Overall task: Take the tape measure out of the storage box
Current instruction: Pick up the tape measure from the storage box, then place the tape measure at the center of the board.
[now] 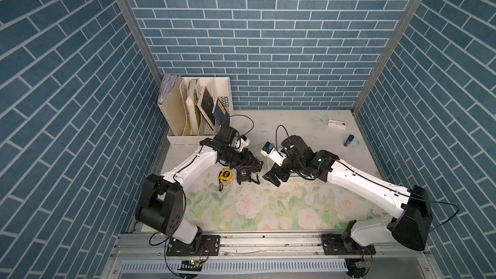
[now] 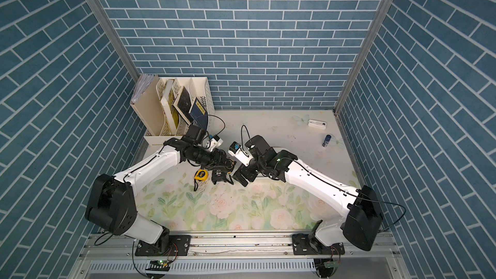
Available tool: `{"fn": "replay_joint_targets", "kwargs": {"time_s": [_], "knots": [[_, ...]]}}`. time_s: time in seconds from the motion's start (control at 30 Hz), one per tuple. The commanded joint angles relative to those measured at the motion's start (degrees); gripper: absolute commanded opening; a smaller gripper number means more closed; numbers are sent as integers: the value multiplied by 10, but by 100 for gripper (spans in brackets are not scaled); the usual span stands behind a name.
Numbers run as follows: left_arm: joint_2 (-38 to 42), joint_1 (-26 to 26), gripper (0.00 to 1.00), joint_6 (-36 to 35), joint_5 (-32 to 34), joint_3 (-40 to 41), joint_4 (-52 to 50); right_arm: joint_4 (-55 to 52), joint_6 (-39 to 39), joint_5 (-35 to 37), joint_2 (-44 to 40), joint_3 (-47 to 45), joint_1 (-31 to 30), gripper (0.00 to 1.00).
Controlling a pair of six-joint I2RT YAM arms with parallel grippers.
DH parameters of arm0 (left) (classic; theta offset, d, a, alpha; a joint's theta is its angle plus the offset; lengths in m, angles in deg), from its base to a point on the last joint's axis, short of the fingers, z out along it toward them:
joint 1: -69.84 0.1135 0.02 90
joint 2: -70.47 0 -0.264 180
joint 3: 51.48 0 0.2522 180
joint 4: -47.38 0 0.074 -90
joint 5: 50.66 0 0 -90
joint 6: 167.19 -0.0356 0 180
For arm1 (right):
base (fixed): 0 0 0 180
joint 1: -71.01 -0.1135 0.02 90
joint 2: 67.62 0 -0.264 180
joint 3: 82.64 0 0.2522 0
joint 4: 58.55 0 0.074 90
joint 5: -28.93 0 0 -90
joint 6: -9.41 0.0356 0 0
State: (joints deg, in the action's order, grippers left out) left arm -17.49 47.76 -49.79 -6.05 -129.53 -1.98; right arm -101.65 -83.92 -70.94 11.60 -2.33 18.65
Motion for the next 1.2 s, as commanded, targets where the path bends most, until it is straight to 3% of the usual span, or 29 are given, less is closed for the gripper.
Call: {"fn": "replay_joint_targets", "kwargs": {"time_s": [0.0, 0.2, 0.37, 0.77, 1.17], "knots": [[27, 21, 0, -33, 22, -14, -35, -3, 27, 37, -28, -16, 0, 100], [69, 96, 0, -31, 91, 9, -44, 25, 55, 52, -44, -37, 13, 100], [95, 156, 0, 8, 124, 64, 27, 59, 81, 51, -51, -52, 39, 100], [58, 181, 0, 92, 189, 154, 246, 96, 108, 30, -39, -59, 67, 100], [-47, 204, 0, 131, 179, 184, 403, 112, 115, 15, -16, -53, 77, 100]]}}
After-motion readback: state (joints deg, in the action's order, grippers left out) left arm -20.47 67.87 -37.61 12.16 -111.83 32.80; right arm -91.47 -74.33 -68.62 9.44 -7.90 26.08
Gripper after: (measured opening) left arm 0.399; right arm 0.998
